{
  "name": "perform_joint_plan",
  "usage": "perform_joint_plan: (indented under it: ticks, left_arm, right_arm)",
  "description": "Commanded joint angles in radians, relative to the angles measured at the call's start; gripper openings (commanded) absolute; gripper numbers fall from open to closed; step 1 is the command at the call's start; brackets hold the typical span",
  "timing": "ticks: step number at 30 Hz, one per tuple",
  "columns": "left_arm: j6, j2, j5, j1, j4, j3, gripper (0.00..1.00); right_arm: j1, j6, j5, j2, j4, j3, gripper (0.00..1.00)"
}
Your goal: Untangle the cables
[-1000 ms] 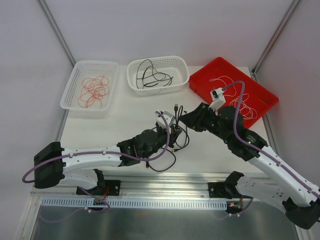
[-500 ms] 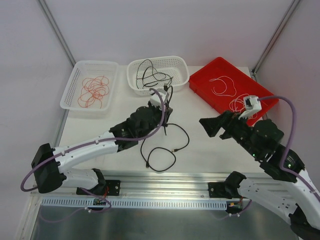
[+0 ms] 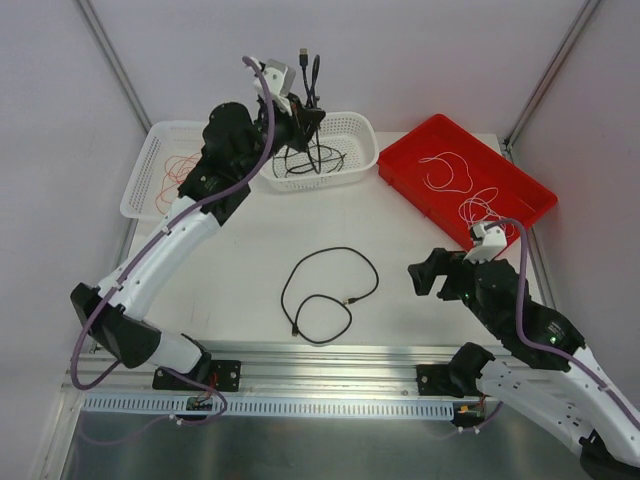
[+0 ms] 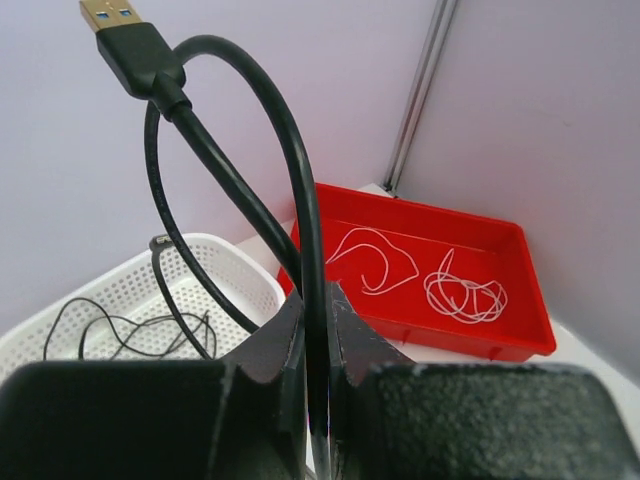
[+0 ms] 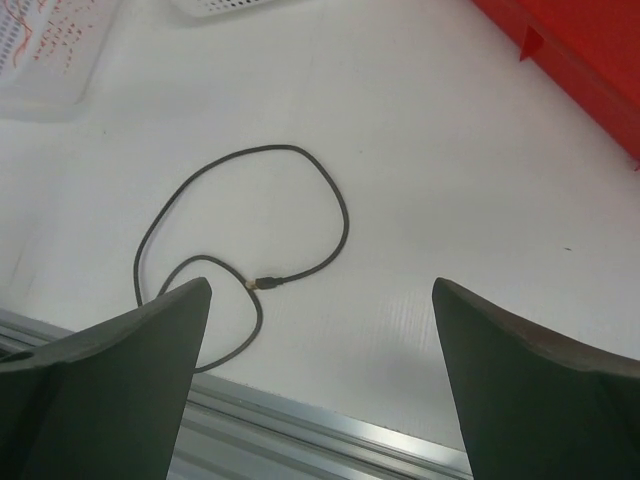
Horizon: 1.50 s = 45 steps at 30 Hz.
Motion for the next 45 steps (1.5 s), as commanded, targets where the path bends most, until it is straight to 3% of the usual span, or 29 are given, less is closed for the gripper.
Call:
perform_joint_plan:
  ticks: [1, 10, 18, 22, 26, 35, 39, 45]
  left_arm:
    - [0.058, 0.135, 0.188, 0.077, -0.053, 0.123, 0.0]
    - [0.043, 0.487, 0.507, 0.294, -0.064, 0.476, 0.0]
    - [0.109, 0.745, 0.544, 0.334, -0.045, 0.599, 0.0]
    - [0.037, 0.852, 0.673, 0.358, -0.035, 0.622, 0.0]
    - [-0.04, 0.885, 0.843, 0.364, 0.013, 0.607, 0.0]
    - [-0.15, 0.889, 0.966, 0.397, 0.096, 0.577, 0.0]
    - [-0.296, 0.833, 1.056, 0.409, 0.347, 0.461, 0.0]
    - [-0.376, 0.854, 1.046, 0.424, 0.39, 0.475, 0.0]
  right_arm:
    - [0.004, -0.023, 0.039, -0.001, -0.006, -0.027, 0.97]
    - [0.004, -0.055, -0.013, 0.028, 0.024, -0.092, 0.97]
    - [0.004, -0.076, -0.005, 0.097, 0.024, -0.104, 0.97]
    - [0.002, -0.079, -0.01, 0.133, 0.038, -0.11, 0.97]
    - [0.004, -0.079, -0.022, 0.162, 0.062, -0.12, 0.97]
    - [0.004, -0.069, -0.036, 0.173, 0.075, -0.123, 0.97]
    - [0.004, -0.067, -0.031, 0.171, 0.078, -0.127, 0.97]
    - [0.004, -0.067, -0.04, 0.196, 0.087, -0.126, 0.98]
